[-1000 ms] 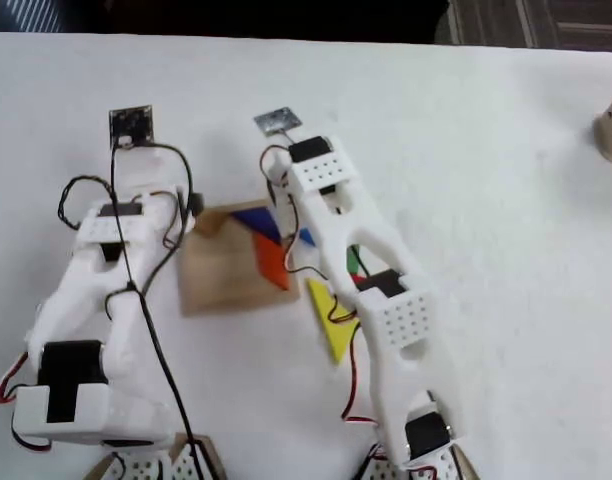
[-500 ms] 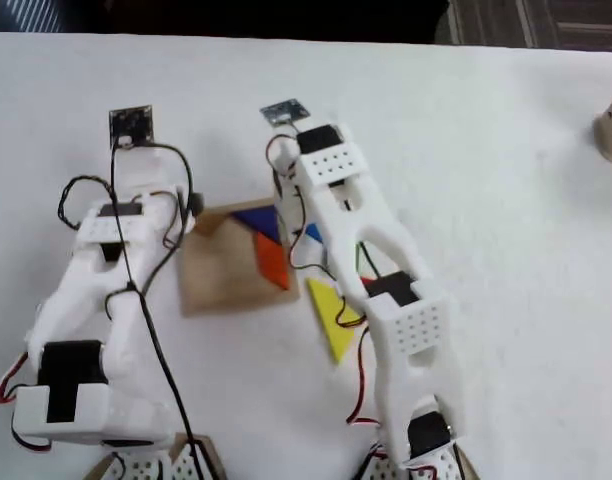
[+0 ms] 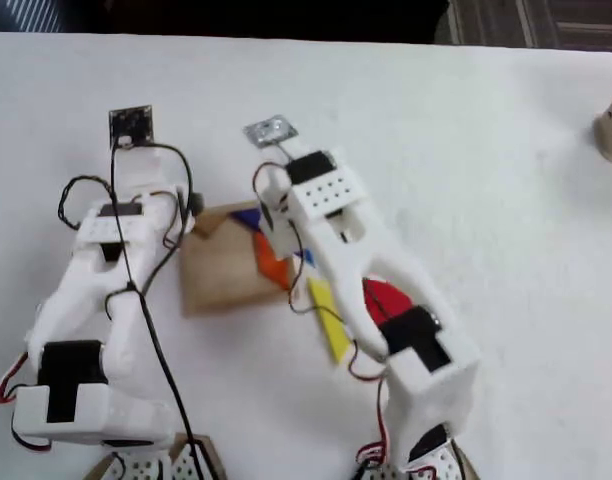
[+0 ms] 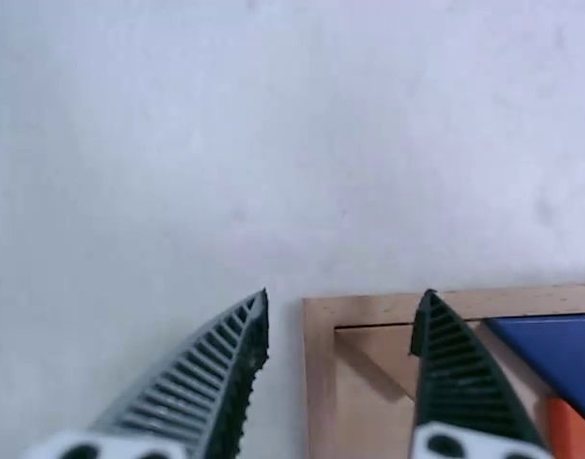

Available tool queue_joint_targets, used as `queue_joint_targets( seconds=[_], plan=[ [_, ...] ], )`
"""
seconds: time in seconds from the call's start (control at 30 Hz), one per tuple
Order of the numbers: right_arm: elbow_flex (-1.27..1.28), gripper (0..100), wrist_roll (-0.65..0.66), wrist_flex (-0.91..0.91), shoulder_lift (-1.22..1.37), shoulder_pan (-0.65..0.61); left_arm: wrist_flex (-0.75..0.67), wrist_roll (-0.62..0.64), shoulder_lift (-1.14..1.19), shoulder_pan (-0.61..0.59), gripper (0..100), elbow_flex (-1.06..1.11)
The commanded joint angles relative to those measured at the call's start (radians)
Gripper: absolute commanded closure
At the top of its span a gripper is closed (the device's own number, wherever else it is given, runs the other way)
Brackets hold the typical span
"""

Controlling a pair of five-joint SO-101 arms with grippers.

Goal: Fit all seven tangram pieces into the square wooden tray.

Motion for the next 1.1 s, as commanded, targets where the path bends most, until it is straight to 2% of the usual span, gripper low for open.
queue_joint_targets(
  seconds=[0.0, 0.13, 0.43, 0.67, 0.9, 1.07],
  plan=[
    [0.12, 91.8, -0.058, -0.102, -0.159, -0.047, -0.029, -0.015, -0.007, -0.007, 75, -0.063],
    [0.212, 91.8, -0.107, -0.208, -0.182, -0.085, -0.029, -0.015, -0.007, -0.007, 75, -0.063],
    [0.218, 89.4, -0.098, -0.329, -0.074, -0.119, -0.029, -0.015, -0.007, -0.008, 75, -0.063],
    [0.092, 76.8, -0.097, -0.188, -0.025, -0.12, -0.029, -0.015, -0.007, -0.008, 75, -0.063],
    [-0.015, 76.5, -0.012, 0.001, -0.03, -0.111, -0.029, -0.012, -0.012, -0.008, 75, -0.061],
    [-0.048, 76.6, -0.015, 0.062, -0.03, -0.022, -0.021, -0.009, -0.013, -0.007, 75, -0.06]
  ],
)
